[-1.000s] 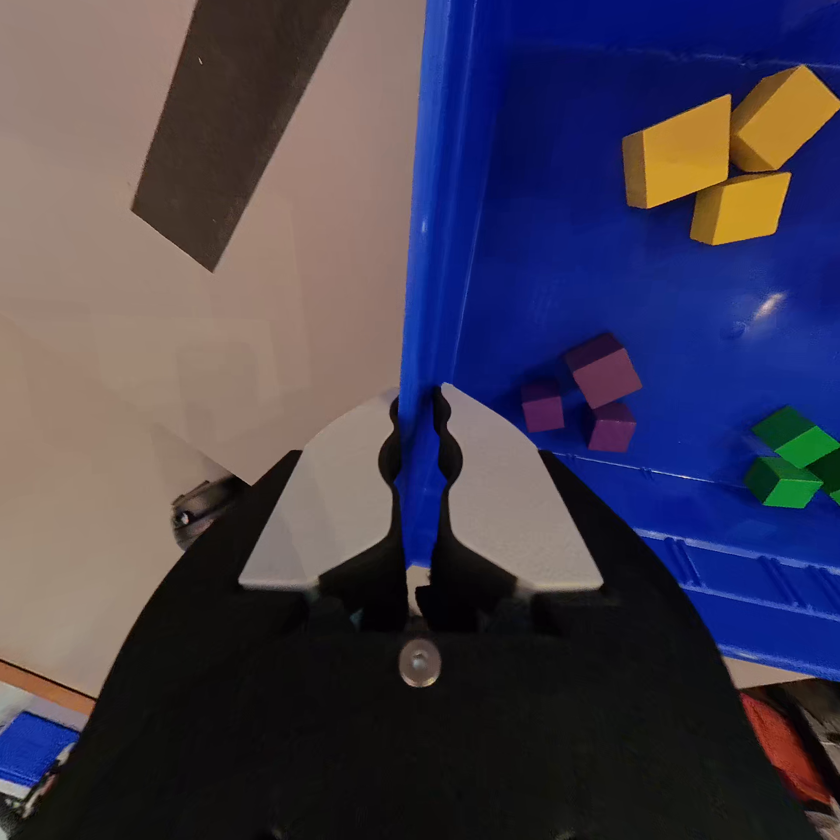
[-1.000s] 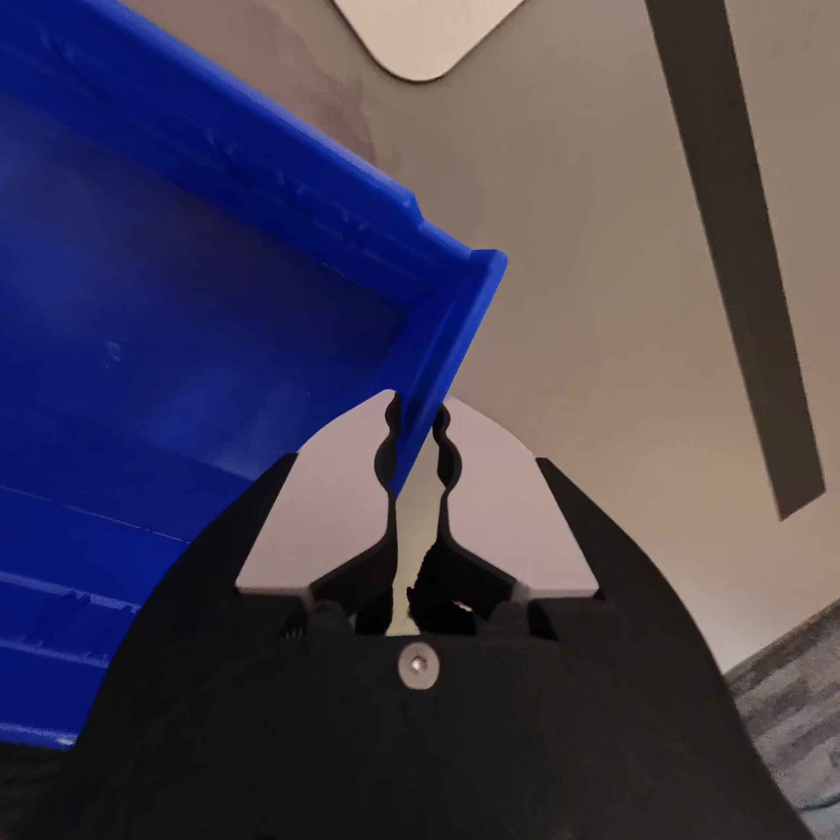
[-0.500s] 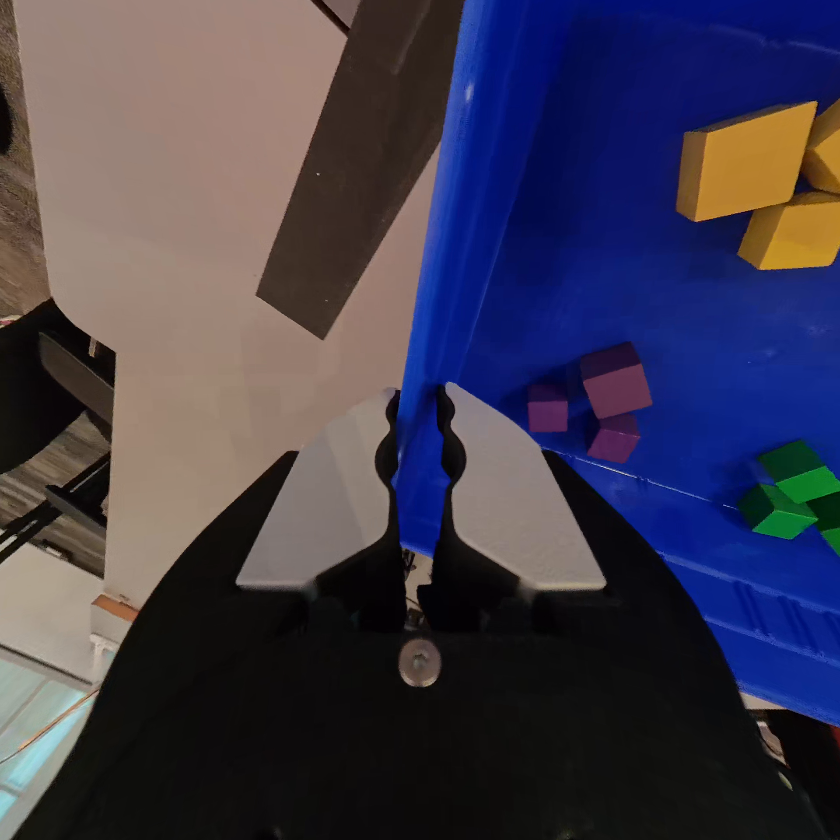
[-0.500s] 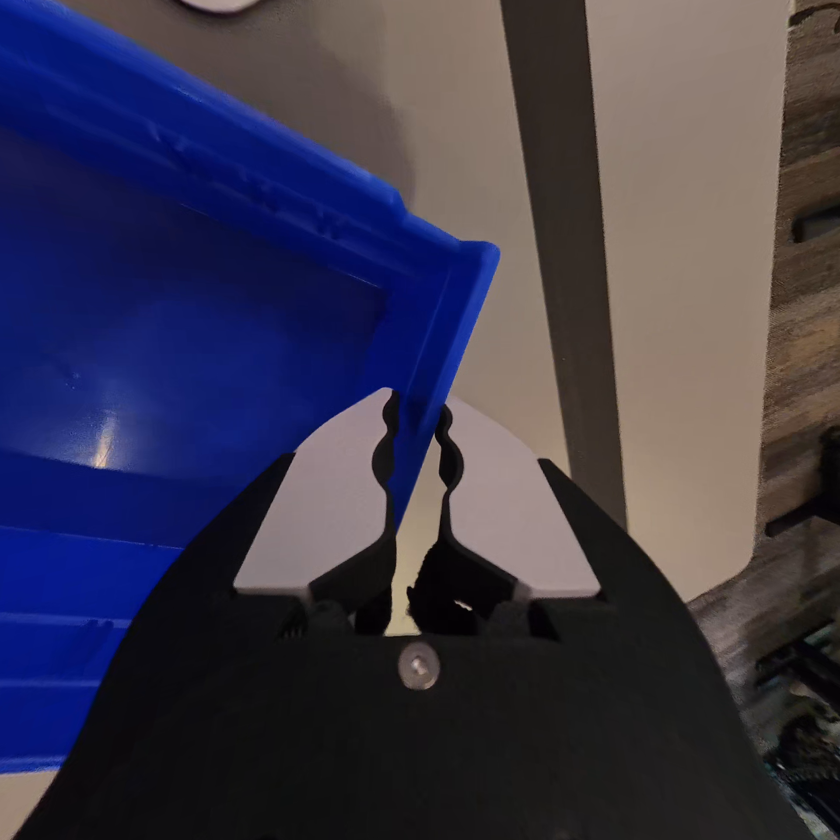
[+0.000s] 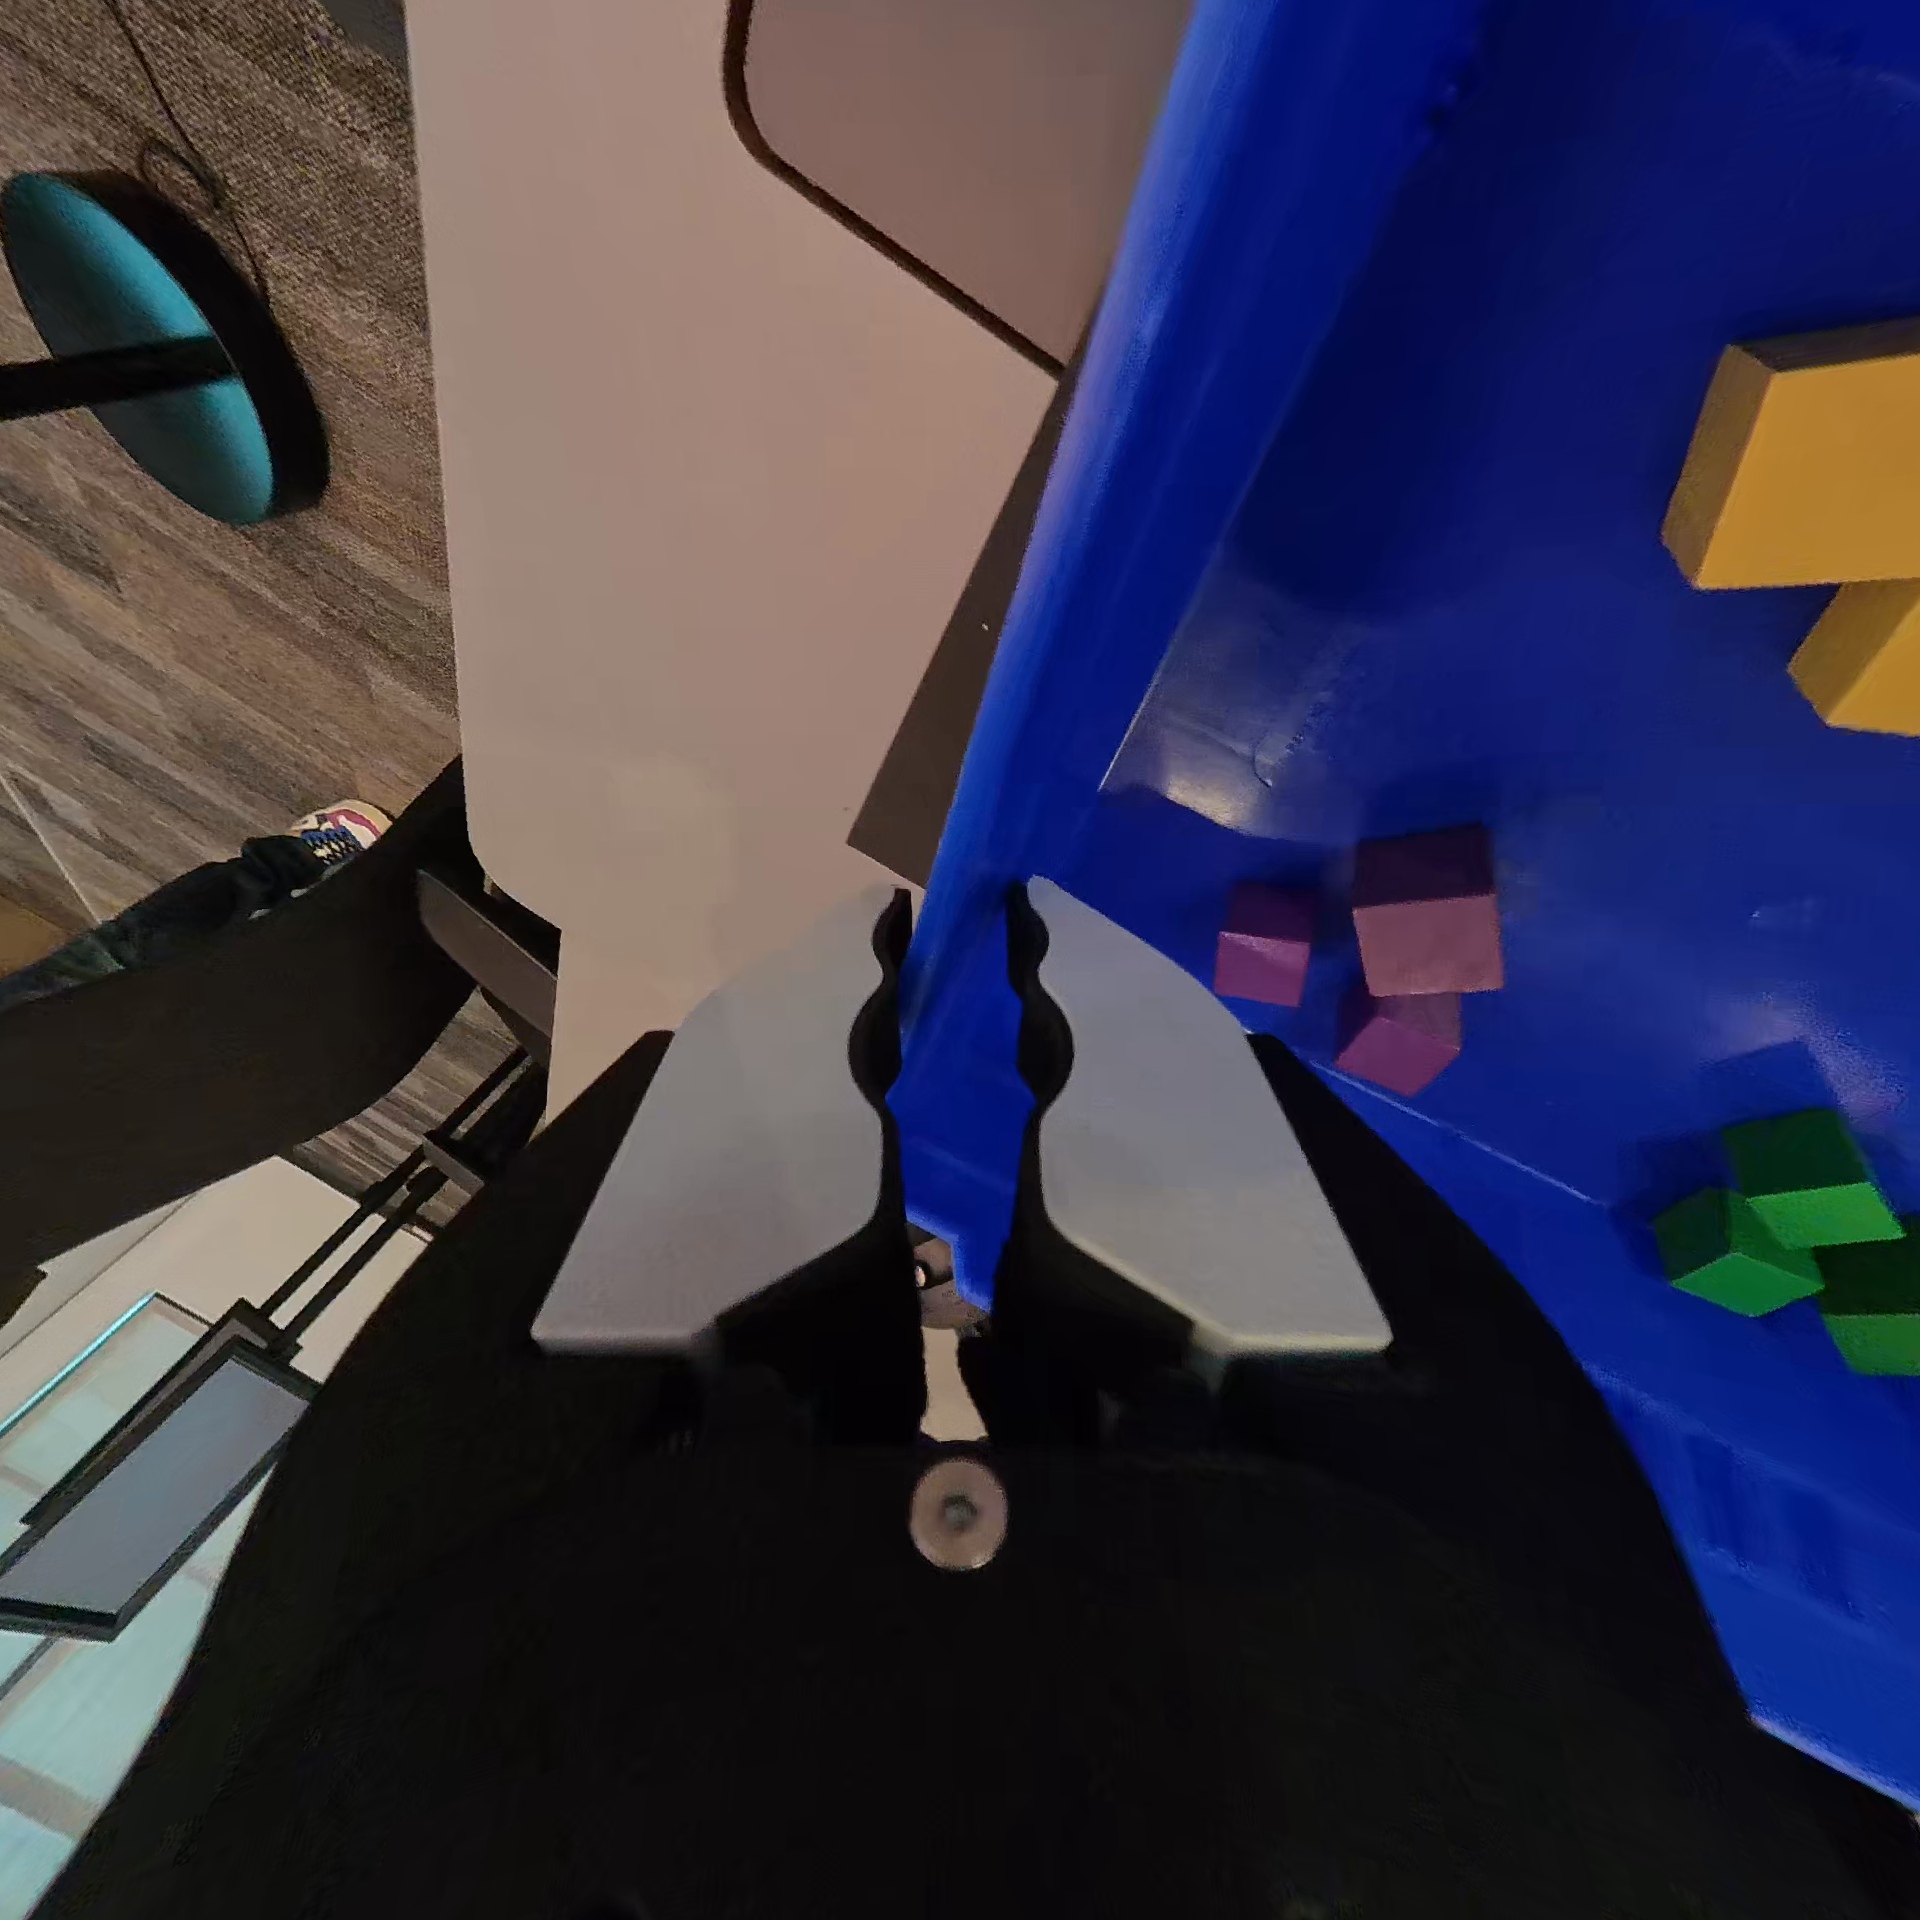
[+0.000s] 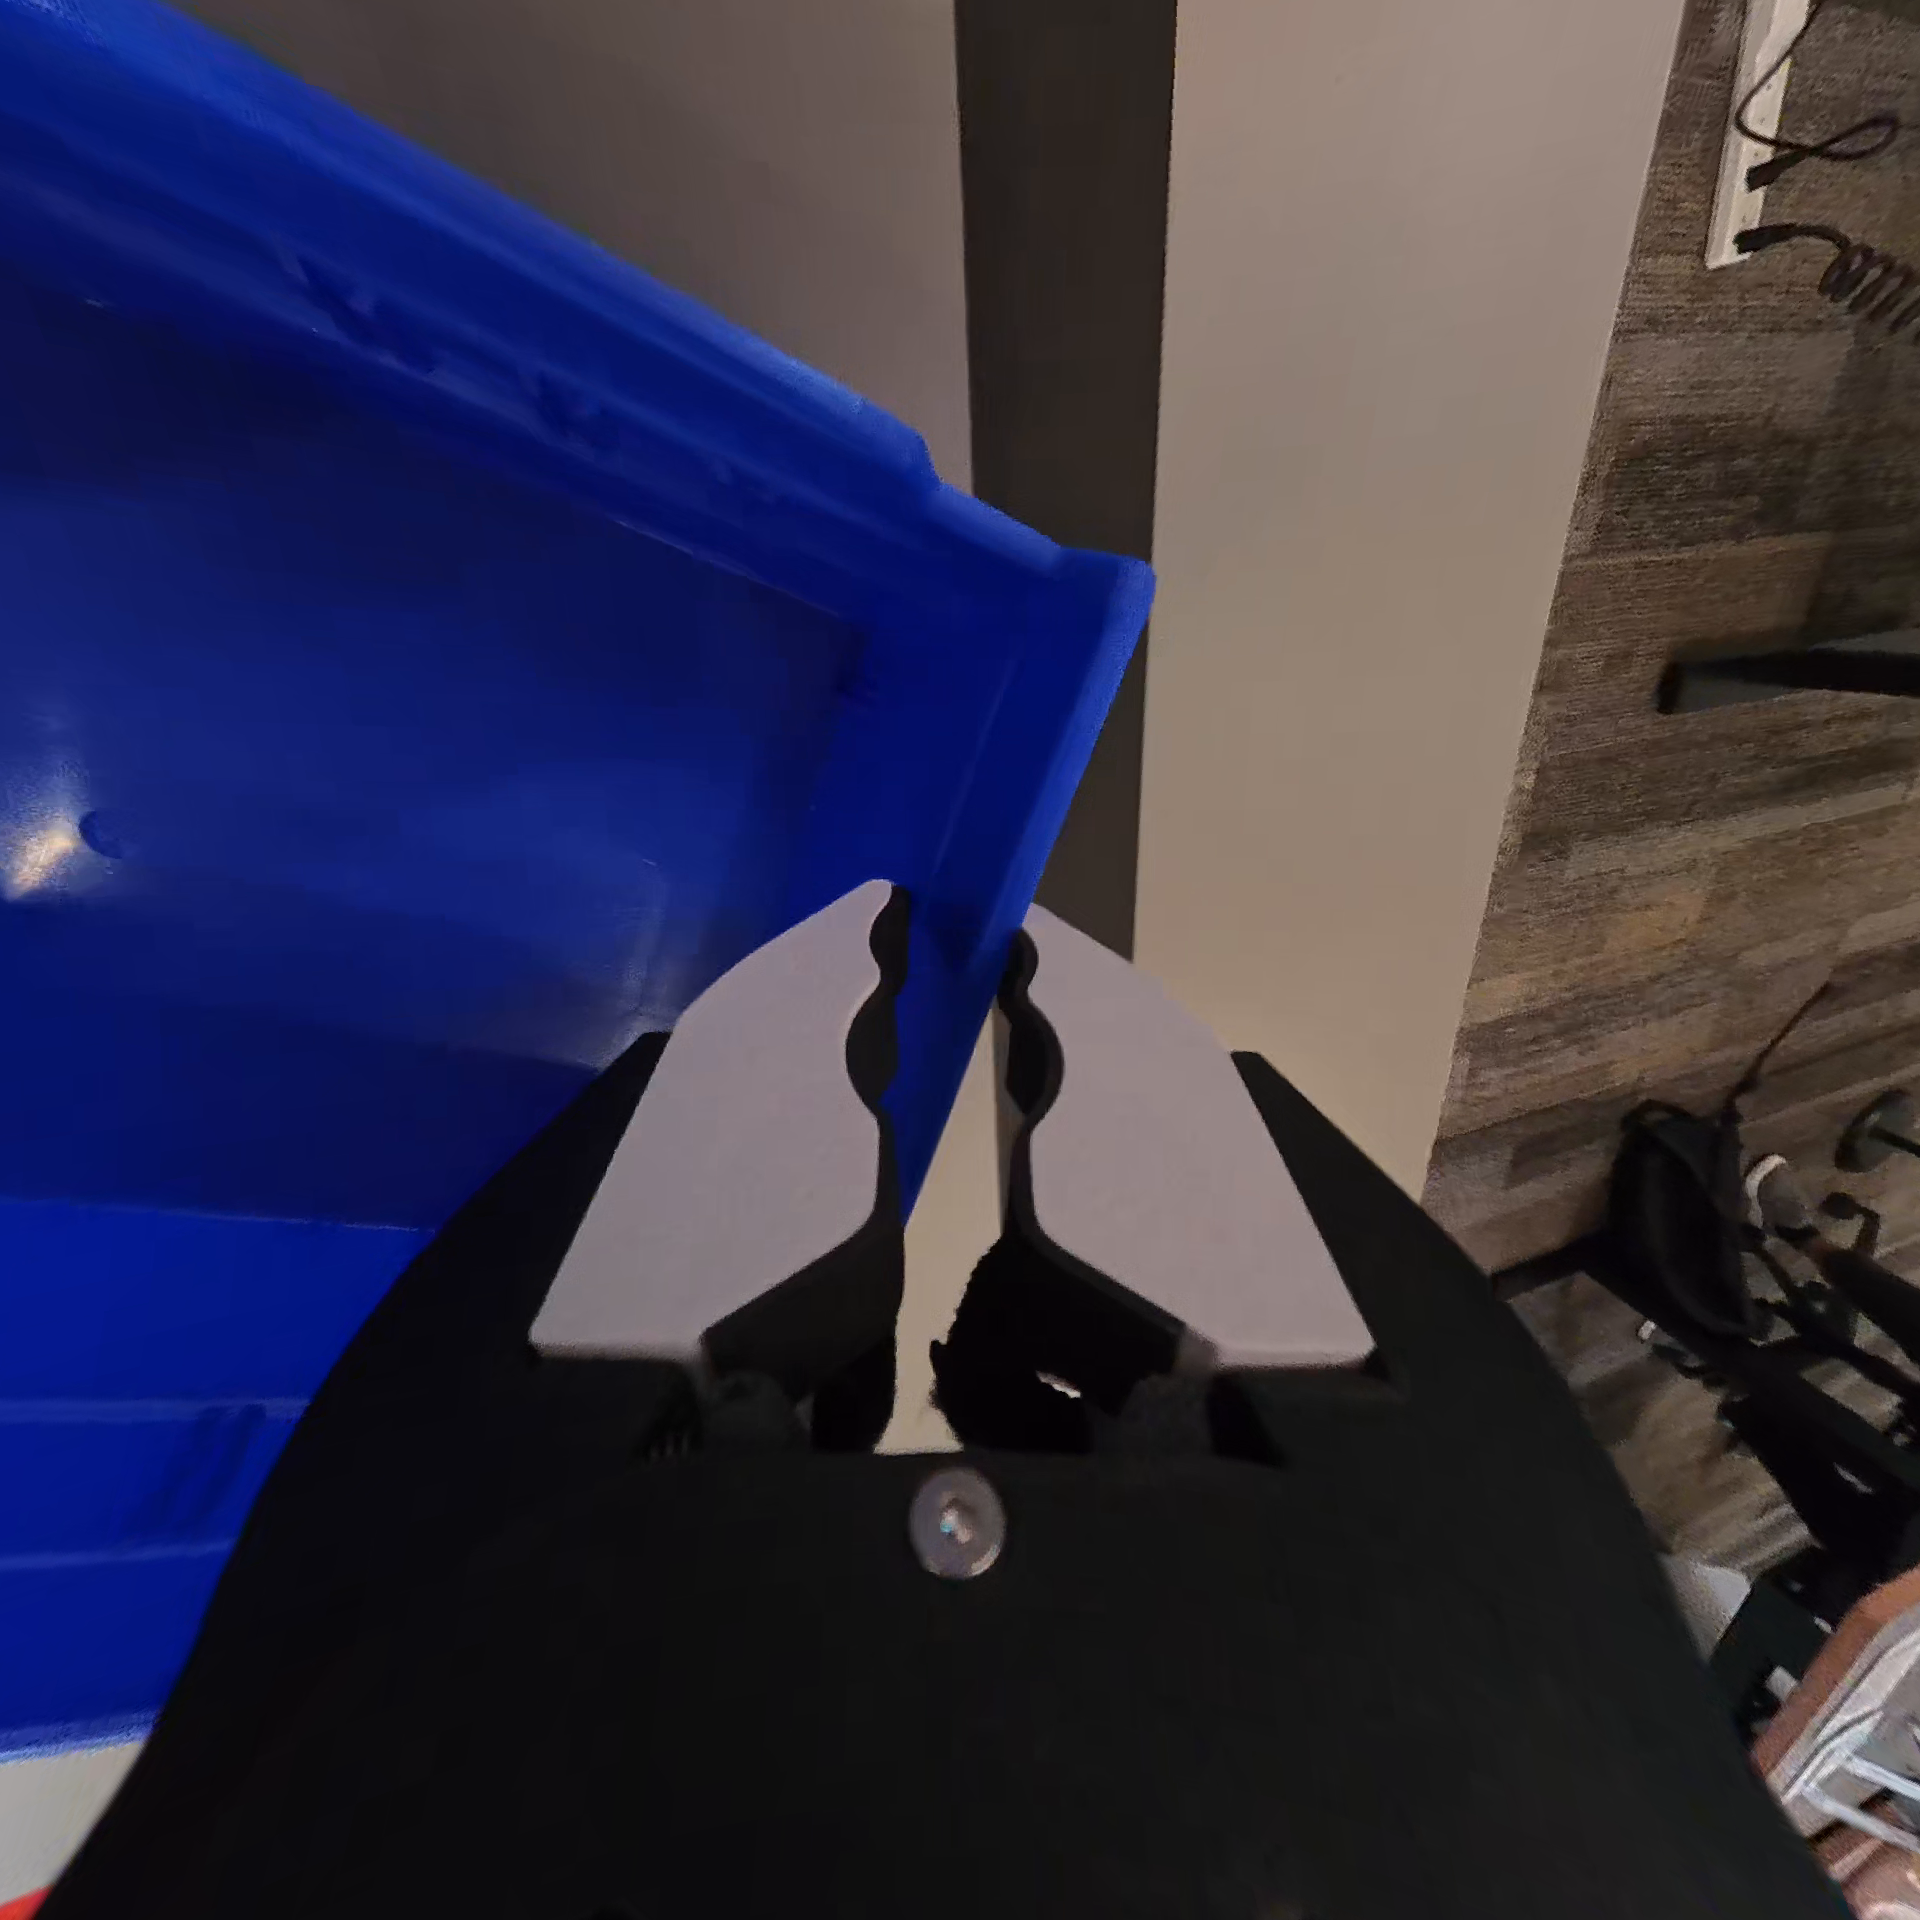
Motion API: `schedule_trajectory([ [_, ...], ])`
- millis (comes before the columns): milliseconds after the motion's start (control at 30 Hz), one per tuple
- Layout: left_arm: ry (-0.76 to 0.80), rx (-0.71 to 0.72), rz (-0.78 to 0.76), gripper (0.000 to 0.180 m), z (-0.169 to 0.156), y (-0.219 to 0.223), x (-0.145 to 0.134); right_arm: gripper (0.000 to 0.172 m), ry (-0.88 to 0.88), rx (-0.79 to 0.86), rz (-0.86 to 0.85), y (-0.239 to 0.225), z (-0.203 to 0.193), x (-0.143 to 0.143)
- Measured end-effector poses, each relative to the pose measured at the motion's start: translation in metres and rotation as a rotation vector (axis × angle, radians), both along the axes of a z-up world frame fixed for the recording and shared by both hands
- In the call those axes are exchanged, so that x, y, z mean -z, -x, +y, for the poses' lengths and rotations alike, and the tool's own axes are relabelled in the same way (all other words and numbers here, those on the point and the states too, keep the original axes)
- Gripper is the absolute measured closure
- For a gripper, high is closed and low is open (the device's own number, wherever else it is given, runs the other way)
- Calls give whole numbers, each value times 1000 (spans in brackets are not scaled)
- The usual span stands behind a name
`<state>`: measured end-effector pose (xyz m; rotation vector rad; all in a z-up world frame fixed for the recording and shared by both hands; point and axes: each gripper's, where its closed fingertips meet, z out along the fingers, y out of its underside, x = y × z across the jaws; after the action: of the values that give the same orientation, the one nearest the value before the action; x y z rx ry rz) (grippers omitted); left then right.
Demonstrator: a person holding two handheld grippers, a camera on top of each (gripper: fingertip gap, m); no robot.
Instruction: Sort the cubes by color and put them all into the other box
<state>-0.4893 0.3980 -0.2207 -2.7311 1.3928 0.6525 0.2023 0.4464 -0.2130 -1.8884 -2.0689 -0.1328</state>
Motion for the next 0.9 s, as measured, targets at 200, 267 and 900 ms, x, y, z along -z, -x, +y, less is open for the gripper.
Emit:
schedule_trajectory([
  [200, -8, 10, 25, 162, 15, 0, 0, 152, -49, -105, -43, 1, 32, 0],
  [267, -12, 12, 33, 161, 21, 0, 0, 152, -53, -130, -56, 5, 40, 0],
  [900, -36, -23, 44, 161, 48, 4, 1, 152, -103, -59, -31, 3, 88, -1],
])
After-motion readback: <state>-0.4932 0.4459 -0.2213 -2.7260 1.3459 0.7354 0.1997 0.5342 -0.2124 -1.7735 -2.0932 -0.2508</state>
